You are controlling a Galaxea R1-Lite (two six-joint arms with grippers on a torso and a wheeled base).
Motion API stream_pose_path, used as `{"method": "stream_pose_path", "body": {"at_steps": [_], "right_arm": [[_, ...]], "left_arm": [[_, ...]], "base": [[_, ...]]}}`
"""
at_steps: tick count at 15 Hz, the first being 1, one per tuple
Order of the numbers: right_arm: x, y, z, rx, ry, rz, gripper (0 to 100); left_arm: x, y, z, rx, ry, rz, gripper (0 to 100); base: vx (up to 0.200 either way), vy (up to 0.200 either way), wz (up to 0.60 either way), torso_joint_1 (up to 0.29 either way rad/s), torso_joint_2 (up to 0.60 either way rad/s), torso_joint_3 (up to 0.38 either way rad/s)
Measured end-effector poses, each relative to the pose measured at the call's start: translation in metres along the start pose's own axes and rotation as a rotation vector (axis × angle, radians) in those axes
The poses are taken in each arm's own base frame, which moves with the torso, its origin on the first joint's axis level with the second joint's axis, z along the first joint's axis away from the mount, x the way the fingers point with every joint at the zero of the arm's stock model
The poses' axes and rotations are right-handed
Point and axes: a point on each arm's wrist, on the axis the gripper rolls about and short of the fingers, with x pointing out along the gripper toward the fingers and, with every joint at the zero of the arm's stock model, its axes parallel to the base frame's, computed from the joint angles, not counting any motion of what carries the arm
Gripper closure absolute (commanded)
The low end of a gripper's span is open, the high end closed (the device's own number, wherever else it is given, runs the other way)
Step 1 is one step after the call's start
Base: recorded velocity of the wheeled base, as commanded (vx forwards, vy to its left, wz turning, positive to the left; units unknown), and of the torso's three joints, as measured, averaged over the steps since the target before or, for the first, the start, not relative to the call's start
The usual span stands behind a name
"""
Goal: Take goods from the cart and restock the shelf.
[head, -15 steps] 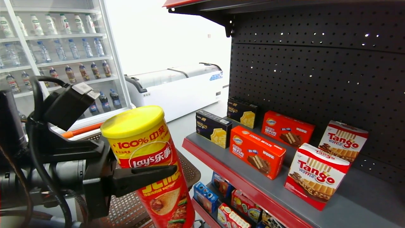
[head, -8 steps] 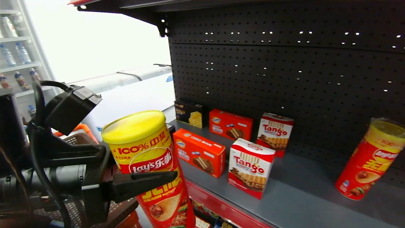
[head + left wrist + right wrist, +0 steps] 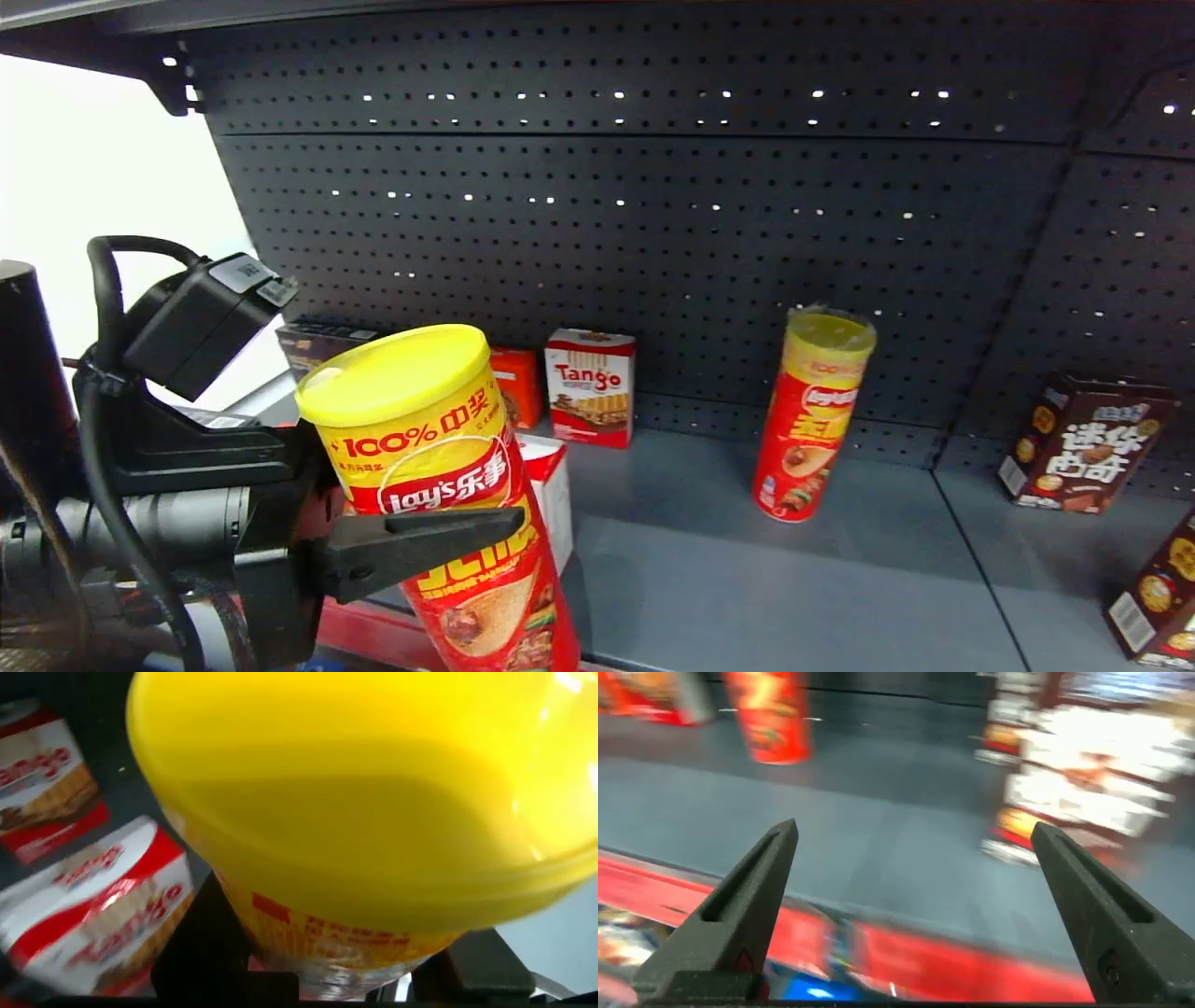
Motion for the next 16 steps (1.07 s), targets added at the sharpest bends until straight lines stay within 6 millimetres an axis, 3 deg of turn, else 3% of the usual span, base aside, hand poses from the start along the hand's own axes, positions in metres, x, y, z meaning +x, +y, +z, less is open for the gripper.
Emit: {"method": "stream_pose_path", "body": {"at_steps": [13, 14, 16], "right_arm": [[0.001, 0.0, 0.002, -0.011, 0.009, -0.014, 0], [0.0, 0.0, 0.008, 0.011, 0.001, -0.033, 0], [-0.006, -0.001, 0.046, 0.05, -0.032, -0.026, 0]], "left_arm": [[-0.002, 0.0, 0.0, 0.001, -0.005, 0.012, 100], [-0.003, -0.001, 0.0, 0.002, -0.007, 0.014, 100], [-0.005, -0.002, -0.004, 0.007, 0.001, 0.034, 100]], "base": [[0.0, 0.0, -0.05, 0.001, 0.0, 0.001], [0.0, 0.0, 0.0, 0.0, 0.0, 0.0], [0.0, 0.0, 0.0, 0.0, 0.0, 0.0]]}}
